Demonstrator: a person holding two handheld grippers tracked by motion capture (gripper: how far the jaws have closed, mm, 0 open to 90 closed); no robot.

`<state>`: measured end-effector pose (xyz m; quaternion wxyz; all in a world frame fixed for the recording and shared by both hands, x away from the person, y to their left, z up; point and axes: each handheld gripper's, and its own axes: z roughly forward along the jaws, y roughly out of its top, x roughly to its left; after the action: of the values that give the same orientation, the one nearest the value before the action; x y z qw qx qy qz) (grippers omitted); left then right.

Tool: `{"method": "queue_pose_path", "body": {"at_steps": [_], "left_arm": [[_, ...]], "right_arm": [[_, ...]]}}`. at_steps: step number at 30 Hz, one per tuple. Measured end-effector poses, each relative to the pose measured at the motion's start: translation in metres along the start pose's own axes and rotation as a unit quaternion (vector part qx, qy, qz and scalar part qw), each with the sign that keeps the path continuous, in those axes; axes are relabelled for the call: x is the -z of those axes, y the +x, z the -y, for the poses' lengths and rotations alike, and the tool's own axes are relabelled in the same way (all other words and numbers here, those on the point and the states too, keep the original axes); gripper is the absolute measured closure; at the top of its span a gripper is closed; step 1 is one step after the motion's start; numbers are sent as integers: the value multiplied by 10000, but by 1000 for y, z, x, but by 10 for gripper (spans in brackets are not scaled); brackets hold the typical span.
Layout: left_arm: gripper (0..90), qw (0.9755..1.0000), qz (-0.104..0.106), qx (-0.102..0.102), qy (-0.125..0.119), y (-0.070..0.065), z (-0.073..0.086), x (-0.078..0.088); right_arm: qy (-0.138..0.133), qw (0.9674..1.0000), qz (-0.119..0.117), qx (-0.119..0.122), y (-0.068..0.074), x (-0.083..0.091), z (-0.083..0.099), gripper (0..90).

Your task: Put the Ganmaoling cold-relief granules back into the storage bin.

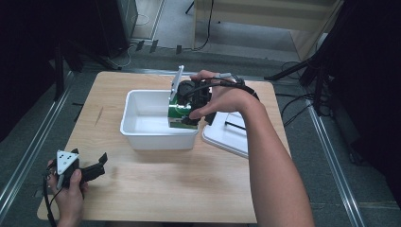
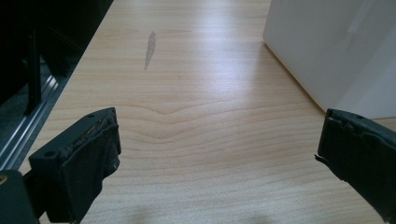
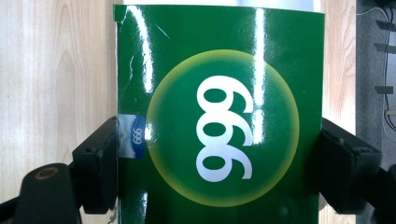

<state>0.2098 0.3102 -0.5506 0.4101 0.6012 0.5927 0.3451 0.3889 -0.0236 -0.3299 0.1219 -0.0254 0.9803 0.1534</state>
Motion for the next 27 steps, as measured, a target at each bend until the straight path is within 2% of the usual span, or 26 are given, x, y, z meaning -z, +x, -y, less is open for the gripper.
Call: {"method": "queue_pose_path", "body": {"at_steps": [14, 19, 20, 23, 25, 26, 27], "left_arm": [[0, 10000, 15, 19, 2, 1, 0, 0], [0, 10000, 15, 15, 6, 1, 0, 0], [0, 10000, 14, 17, 7, 1, 0, 0], [0, 10000, -10, 21, 4, 0, 0, 0], [0, 10000, -8, 12, 10, 0, 0, 0], [0, 10000, -10, 21, 2, 0, 0, 0], [0, 10000, -13, 29, -6, 1, 0, 0]], "right_arm": [[64, 9998, 93, 169, -8, -20, -5, 160], [120, 9999, 65, 77, -8, -27, -4, 160], [59, 9998, 70, 162, -10, -32, -3, 160], [87, 9998, 92, 142, -10, -36, -1, 160], [139, 9999, 71, 29, -10, -40, 1, 159], [66, 9999, 75, 112, -12, -43, 2, 159], [89, 10000, 29, 12, -12, -47, 3, 159]]}}
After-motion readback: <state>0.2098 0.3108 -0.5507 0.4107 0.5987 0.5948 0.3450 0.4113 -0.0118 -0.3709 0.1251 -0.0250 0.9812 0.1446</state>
